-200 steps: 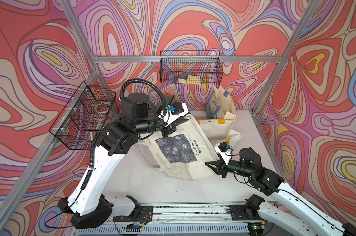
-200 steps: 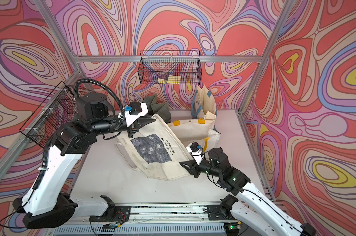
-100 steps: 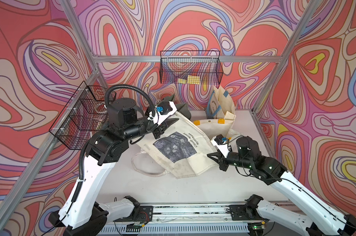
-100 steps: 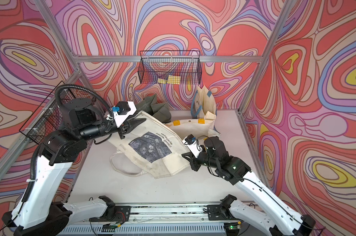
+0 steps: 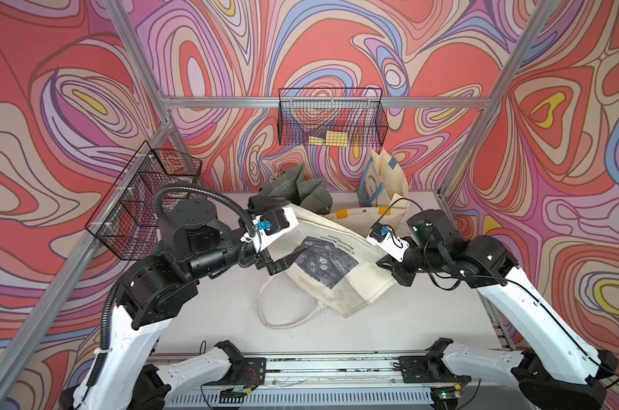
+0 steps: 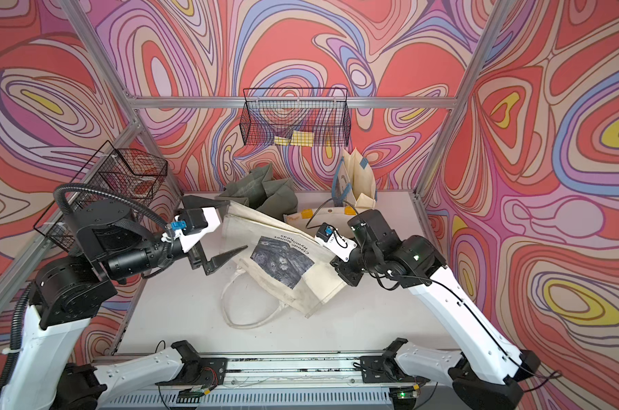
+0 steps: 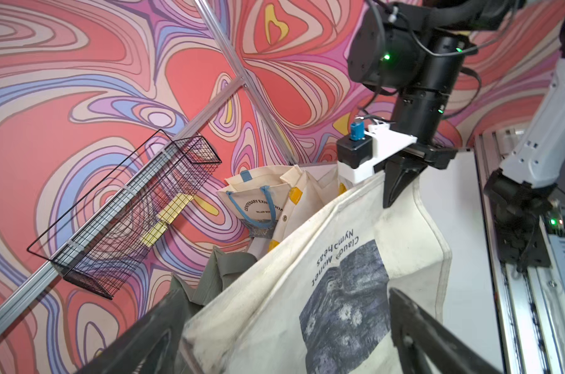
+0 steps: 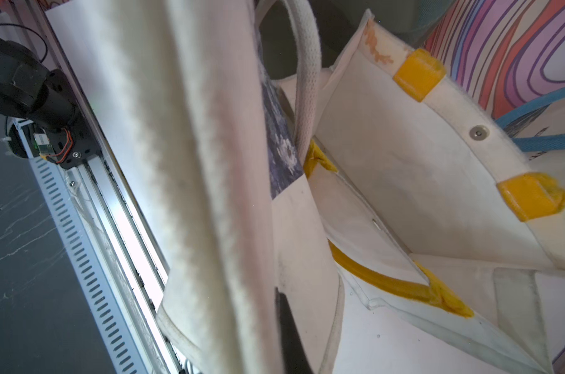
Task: Put away the canvas bag
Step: Press the canvas bag at the center of the board.
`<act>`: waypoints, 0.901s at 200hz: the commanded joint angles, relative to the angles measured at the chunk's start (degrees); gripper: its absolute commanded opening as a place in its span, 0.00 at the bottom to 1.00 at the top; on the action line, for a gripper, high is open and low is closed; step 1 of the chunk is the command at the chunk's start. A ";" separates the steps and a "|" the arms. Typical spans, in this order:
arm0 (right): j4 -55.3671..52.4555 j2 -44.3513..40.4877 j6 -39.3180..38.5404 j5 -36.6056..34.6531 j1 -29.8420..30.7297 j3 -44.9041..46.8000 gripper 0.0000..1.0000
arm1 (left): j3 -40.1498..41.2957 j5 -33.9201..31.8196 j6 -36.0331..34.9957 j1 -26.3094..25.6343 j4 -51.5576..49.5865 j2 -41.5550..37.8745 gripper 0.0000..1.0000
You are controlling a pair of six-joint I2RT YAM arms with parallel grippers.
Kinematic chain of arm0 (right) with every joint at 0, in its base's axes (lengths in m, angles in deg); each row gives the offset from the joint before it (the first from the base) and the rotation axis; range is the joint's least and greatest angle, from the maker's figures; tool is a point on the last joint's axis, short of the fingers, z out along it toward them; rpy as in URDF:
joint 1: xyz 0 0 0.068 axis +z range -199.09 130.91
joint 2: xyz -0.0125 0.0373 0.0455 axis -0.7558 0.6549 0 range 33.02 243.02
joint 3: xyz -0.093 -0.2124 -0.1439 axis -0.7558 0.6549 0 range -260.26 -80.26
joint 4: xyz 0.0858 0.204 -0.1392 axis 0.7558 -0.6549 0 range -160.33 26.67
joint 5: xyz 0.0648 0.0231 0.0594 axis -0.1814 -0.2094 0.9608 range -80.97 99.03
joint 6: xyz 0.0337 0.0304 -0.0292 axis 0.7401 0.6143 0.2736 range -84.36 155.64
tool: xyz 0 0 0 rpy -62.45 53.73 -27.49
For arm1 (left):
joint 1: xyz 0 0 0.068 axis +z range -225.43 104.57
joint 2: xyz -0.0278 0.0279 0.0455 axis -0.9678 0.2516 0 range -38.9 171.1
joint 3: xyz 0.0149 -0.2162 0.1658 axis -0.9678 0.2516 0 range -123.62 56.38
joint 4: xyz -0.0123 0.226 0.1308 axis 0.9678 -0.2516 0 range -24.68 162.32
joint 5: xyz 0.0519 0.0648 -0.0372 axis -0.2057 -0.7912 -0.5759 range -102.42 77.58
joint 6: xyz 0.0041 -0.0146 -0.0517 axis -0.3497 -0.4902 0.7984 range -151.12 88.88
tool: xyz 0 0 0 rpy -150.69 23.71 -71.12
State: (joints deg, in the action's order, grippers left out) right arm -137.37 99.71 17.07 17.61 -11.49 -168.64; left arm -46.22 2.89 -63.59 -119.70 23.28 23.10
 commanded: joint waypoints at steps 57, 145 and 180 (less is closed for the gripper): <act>-3.83 1.59 -1.85 0.50 0.02 -6.23 0.00 | -10.02 -8.62 -7.01 -9.32 -8.61 16.41 0.99; -3.62 3.59 -3.73 1.40 0.02 -10.03 0.00 | -14.10 -9.16 -4.11 -9.45 -11.61 24.77 0.43; -0.77 2.45 -3.41 3.66 0.00 -8.97 0.00 | -12.20 -11.39 -5.21 -9.45 -11.76 24.16 0.00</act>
State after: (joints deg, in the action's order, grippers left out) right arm -145.11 103.69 13.68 17.42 -11.53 -176.70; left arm -59.71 -6.51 -68.00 -129.06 14.06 47.95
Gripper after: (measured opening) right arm 0.071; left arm 0.137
